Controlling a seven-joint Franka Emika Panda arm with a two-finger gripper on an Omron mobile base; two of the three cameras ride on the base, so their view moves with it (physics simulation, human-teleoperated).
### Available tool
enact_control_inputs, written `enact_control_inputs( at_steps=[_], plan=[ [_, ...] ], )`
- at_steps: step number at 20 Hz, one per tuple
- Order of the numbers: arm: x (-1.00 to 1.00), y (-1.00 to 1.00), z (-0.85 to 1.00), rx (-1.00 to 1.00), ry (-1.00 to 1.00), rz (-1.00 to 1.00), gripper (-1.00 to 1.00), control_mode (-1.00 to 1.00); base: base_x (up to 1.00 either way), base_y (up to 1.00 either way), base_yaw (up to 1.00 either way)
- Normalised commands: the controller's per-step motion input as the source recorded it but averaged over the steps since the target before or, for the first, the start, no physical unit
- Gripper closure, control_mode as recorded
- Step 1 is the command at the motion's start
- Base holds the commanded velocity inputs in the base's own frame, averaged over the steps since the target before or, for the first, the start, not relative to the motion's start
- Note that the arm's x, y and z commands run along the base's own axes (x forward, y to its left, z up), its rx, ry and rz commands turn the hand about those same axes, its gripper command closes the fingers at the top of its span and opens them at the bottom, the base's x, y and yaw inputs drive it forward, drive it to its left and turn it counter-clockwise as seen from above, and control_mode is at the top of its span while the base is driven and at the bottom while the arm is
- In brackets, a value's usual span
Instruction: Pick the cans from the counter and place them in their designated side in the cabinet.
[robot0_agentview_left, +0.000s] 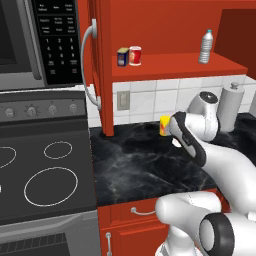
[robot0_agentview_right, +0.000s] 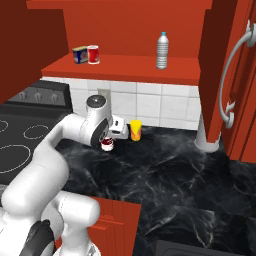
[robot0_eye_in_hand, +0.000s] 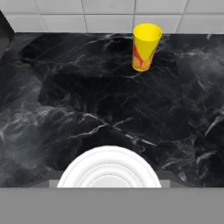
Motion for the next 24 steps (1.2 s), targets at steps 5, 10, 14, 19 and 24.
enact_control_inputs(
  at_steps=[5, 10, 14, 19, 24],
  plan=[
    [-0.18, 0.0, 0.5, 0.01, -0.09, 0.0, 1.0, -1.0, 0.0, 0.0, 0.0],
    [-0.23, 0.0, 0.41, 0.0, -0.1, 0.0, 1.0, -1.0, 0.0, 0.0, 0.0],
    [-0.32, 0.0, 0.34, 0.0, -0.12, 0.0, 1.0, -1.0, 0.0, 0.0, 0.0],
    [-0.46, 0.0, 0.32, 0.0, -0.11, 0.0, 1.0, -1.0, 0.0, 0.0, 0.0],
    [-0.52, 0.0, 0.3, 0.0, -0.09, 0.0, 1.0, -1.0, 0.0, 0.0, 0.0]
  ],
)
